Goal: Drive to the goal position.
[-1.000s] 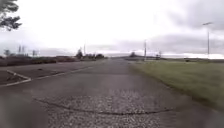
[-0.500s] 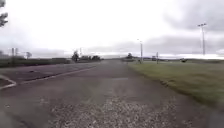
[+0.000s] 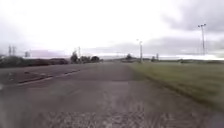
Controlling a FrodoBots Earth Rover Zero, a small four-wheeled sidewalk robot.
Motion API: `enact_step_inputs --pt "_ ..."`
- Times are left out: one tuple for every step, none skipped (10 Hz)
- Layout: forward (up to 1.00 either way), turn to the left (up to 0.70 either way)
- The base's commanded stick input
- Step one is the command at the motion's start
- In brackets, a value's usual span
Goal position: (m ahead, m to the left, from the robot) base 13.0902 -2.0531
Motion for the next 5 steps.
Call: enact_step_inputs --pt "1.00 0.00" --pt "1.00 0.00" --pt "1.00 -0.02" --pt "1.00 -0.08" --pt "1.00 -0.14"
